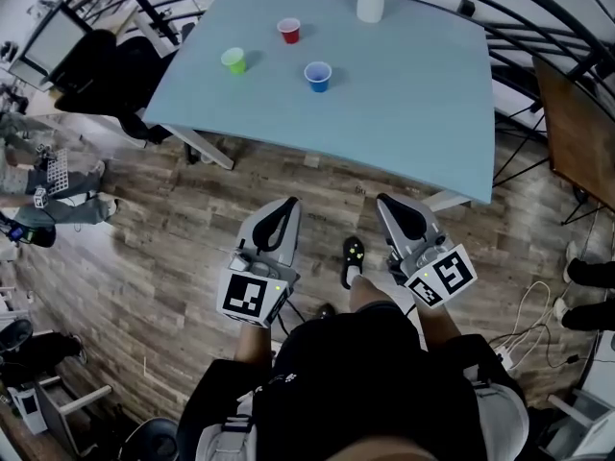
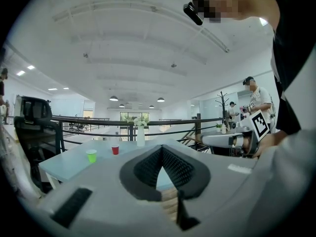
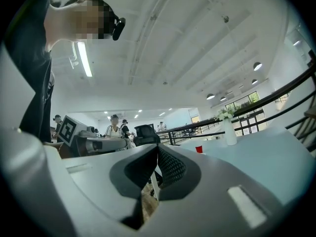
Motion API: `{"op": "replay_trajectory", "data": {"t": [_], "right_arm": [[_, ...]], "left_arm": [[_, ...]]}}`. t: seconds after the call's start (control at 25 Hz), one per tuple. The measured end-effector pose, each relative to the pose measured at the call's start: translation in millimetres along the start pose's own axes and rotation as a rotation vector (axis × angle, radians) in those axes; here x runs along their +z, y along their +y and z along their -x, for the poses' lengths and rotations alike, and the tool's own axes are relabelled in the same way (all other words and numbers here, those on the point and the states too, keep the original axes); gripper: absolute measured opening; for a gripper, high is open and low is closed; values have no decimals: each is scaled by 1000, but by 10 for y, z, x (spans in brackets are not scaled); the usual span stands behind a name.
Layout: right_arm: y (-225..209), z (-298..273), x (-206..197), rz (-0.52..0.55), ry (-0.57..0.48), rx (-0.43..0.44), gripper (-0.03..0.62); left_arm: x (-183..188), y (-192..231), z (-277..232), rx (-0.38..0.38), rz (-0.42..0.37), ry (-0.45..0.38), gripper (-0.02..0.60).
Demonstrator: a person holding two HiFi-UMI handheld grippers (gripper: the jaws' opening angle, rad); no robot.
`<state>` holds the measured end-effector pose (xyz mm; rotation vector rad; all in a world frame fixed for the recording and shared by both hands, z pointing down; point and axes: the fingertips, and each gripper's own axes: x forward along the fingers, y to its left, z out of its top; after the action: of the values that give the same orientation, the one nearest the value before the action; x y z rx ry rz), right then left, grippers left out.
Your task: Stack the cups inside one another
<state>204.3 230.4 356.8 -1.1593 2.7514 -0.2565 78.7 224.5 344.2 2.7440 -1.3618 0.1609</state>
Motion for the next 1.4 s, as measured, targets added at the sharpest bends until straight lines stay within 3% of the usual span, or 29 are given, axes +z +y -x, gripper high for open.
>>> {"op": "replay_trajectory", "data": {"t": [0.84,1.4], "right_arm": [[-881,-827,201,-15,-2,145,5],[-1063,-1210,182,9,25,201,14]], "left_arm": [[269,516,-708,177,-38,12,-8],[266,782,-784,255,-25,2,-8]]}}
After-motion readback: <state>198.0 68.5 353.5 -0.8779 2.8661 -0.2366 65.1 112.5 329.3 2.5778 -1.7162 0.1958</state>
